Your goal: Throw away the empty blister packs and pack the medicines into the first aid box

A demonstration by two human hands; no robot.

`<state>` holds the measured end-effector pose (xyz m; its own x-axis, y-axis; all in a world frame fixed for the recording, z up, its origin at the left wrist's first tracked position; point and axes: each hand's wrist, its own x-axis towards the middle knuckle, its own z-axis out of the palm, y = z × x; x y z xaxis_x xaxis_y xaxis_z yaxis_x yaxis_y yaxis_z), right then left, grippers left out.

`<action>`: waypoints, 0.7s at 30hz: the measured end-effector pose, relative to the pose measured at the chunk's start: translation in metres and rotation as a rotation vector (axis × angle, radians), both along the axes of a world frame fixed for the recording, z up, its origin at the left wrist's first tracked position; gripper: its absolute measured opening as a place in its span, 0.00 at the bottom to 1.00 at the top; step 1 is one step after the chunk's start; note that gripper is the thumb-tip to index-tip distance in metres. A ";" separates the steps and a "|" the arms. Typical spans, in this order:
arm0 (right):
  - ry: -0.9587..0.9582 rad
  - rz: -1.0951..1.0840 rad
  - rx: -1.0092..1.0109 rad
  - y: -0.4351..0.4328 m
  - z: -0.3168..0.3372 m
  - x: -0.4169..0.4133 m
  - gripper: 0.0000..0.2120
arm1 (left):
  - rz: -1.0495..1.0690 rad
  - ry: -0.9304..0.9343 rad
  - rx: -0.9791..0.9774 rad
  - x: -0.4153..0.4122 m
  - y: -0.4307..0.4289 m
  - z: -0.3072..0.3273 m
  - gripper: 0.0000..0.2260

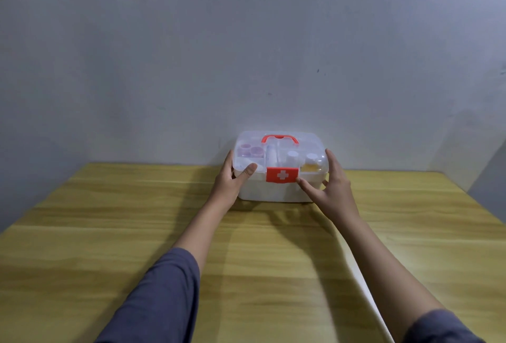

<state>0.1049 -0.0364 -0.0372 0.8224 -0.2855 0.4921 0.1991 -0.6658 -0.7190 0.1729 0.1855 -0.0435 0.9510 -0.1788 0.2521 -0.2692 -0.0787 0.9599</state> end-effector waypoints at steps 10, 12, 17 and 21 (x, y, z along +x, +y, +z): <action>0.002 0.004 0.045 -0.003 -0.002 0.006 0.44 | 0.017 -0.001 0.083 0.006 0.000 0.005 0.33; 0.026 -0.004 0.043 0.000 0.004 0.003 0.44 | 0.032 0.008 0.118 0.005 0.000 0.007 0.36; 0.174 0.049 0.061 0.002 0.015 -0.009 0.39 | 0.122 0.040 0.348 -0.005 -0.003 0.018 0.38; 0.483 -0.048 -0.063 -0.002 -0.013 -0.038 0.34 | 0.132 0.038 0.523 -0.038 0.006 0.003 0.38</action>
